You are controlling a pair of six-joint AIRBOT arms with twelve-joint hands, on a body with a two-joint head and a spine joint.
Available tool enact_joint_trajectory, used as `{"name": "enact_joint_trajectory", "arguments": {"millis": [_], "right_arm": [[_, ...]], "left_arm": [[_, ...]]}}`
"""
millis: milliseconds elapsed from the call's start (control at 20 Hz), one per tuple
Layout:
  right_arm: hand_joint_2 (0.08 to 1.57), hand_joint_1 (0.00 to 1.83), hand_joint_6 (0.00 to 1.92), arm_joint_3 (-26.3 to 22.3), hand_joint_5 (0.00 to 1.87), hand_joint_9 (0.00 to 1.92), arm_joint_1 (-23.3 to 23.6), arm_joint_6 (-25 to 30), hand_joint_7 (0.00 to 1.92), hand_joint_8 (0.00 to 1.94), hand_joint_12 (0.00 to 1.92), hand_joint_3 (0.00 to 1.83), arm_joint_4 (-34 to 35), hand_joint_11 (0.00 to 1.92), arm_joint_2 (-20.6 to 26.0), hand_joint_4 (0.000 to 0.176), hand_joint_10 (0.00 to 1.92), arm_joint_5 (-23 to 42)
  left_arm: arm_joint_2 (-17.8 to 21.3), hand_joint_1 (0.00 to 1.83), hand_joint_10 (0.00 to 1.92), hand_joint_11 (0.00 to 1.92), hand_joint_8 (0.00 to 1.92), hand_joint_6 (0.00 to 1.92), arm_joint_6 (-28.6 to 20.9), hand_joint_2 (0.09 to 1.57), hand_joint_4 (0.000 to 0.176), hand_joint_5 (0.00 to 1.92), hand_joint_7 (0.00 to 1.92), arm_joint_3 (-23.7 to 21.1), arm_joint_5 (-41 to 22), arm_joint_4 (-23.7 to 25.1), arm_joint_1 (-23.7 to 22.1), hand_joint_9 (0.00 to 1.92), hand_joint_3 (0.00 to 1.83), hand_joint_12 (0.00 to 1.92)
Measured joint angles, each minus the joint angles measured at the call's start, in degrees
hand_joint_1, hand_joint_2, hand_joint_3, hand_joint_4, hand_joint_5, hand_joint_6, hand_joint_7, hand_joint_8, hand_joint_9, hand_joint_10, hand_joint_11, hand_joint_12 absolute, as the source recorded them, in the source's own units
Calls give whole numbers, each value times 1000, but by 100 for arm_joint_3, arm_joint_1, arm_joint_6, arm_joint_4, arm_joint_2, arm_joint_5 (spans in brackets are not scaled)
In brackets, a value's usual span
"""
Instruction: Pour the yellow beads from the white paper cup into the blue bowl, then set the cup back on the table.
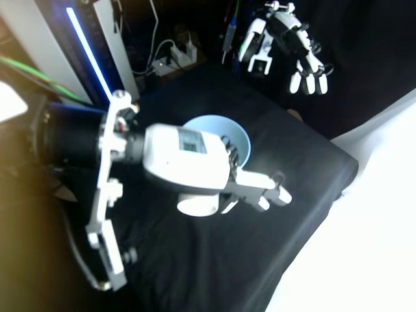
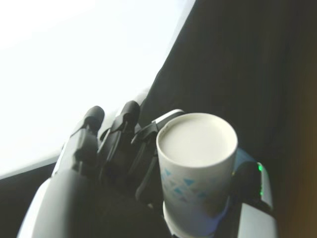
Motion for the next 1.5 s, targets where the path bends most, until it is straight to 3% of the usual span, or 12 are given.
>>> {"name": "enact_joint_trajectory", "arguments": {"millis": [300, 350, 500, 550, 600, 950, 1000, 1050, 1150, 1200, 1400, 1500], "right_arm": [[1156, 973, 1100, -111, 895, 469, 39, -2, 866, 7, 200, 0, -111, 12, 22, 176, 2, -72], [1114, 1167, 890, -111, 1049, 560, 39, 0, 935, 788, 356, 0, 72, 2, 46, 51, 15, -68], [1104, 1210, 874, -116, 1053, 634, 66, -2, 973, 979, 486, 3, 575, 0, 184, 42, 13, -90], [1094, 1062, 898, -116, 1026, 636, 70, -2, 864, 430, 556, 4, 688, 0, 232, 149, 7, -114], [1106, 1023, 943, -114, 995, 645, 74, -4, 869, 167, 580, 1, 874, 0, 306, 171, 5, -157], [1138, 996, 1050, 179, 929, 497, 74, -11, 698, 4, 1385, 3, 2597, 0, 525, 173, 6, 243], [1146, 1035, 1060, 201, 926, 537, 74, -50, 830, 25, 1494, 1, 2861, 0, 586, 71, 16, 286], [1141, 1189, 921, 203, 1049, 595, 33, -380, 832, 913, 1546, 0, 3368, 0, 636, 0, 28, 348], [1145, 1045, 1044, 214, 938, 634, -120, -844, 900, 213, 1422, 0, 4284, 0, 719, 54, 21, 466], [1140, 1052, 1034, 214, 944, 611, -243, -964, 930, 101, 1299, 0, 4636, 0, 754, 37, 8, 549], [1197, 937, 1227, 470, 815, 583, -953, -1091, 834, 3, 1189, 4, 6225, 0, 769, 175, 12, 1169], [1208, 956, 1249, 540, 803, 589, -1211, -1104, 844, 6, 1160, 4, 6732, 0, 793, 118, 15, 1416]], "left_arm": [[0, 585, 1, 0, 1, 1, 2, 1037, 0, 144, 619, 0, 4, -7, -11, 357, 3, 352], [0, 576, 2, 0, 2, 4, 0, 1030, 0, 150, 620, 0, 4, -7, -11, 360, 0, 352], [0, 590, 1, 0, 3, 2, 0, 1048, 0, 137, 597, 0, 4, -9, -11, 328, 1, 244], [0, 587, 1, 0, 2, 0, 2, 1048, 0, 134, 598, 0, 4, -9, -11, 321, 1, 221], [-2, 600, 2, 0, 3, 0, 0, 1033, 0, 132, 602, 0, 4, -7, -11, 323, 0, 215], [-13, 607, 0, 0, 2, 2, -22, 1032, 16, 153, 569, 0, 4, -26, -11, 291, 0, 155], [-13, 617, 4, 0, 3, 1, -24, 1040, 7, 153, 578, 0, 2, -37, -11, 305, 0, 165], [-15, 624, 11, 0, 9, 0, -28, 1051, 0, 152, 595, -2, 0, -33, -11, 325, 4, 166], [-48, 622, 6, 0, 5, 0, -44, 1072, 0, 152, 613, -2, -7, -22, -11, 337, 4, 99], [-50, 614, 10, 6, 12, 5, -44, 1063, 0, 165, 634, -2, -4, 0, -11, 350, 0, 97], [-50, 611, 0, 2, 0, 0, -44, 1087, 0, 121, 582, -2, -4, -33, -11, 314, 0, 181], [-50, 613, 0, 0, 0, 0, -44, 1086, 0, 123, 580, -2, -4, -37, -11, 316, 0, 232]]}}
